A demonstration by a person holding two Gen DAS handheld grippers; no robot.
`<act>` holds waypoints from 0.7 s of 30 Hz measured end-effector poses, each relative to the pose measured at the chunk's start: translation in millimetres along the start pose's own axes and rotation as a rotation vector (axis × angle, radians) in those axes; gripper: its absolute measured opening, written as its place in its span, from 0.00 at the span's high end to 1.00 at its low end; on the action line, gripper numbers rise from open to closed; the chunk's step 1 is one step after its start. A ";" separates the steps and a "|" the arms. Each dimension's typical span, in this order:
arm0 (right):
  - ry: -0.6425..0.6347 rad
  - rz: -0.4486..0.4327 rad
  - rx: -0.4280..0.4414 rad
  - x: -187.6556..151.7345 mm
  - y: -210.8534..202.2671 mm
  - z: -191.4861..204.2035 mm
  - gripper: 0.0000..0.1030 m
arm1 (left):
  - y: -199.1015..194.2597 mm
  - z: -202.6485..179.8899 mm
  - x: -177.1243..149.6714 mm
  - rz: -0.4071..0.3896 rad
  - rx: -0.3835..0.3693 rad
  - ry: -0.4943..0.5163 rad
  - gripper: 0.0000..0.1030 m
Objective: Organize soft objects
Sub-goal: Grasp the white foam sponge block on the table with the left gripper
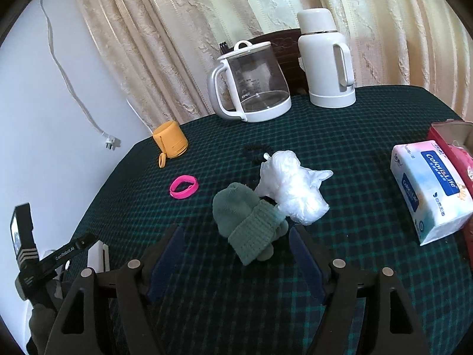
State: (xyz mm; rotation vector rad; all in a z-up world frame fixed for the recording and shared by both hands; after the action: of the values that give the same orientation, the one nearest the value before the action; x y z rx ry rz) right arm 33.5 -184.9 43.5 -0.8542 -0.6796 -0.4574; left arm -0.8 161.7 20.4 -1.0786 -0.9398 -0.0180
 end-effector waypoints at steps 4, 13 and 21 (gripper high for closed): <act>0.002 -0.009 -0.014 -1.6 -4.1 -1.0 0.24 | 23.0 14.6 -10.6 0.083 0.019 -0.026 0.19; 0.012 0.001 -0.028 -5.8 -0.1 -3.4 0.24 | 49.7 18.8 -20.8 0.183 -0.064 -0.069 0.09; 0.011 0.020 -0.033 -6.9 8.2 -3.3 0.24 | 53.9 7.0 -20.8 0.204 -0.098 -0.071 0.09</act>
State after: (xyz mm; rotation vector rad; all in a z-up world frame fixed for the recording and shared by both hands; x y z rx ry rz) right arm 34.8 -182.1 32.7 -0.8882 -0.6544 -0.4558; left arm 5.3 186.0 -32.2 -1.2694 -0.8960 0.1447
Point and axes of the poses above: each gripper's, at about its wrist camera, not at the fingertips, and y roughly the way its jaws point, z to its left, x to its top, the point moved 5 cm from there along y, roughly the way its jaws point, and after that the axes turned 15 degrees about x, right-handed, at the moved point
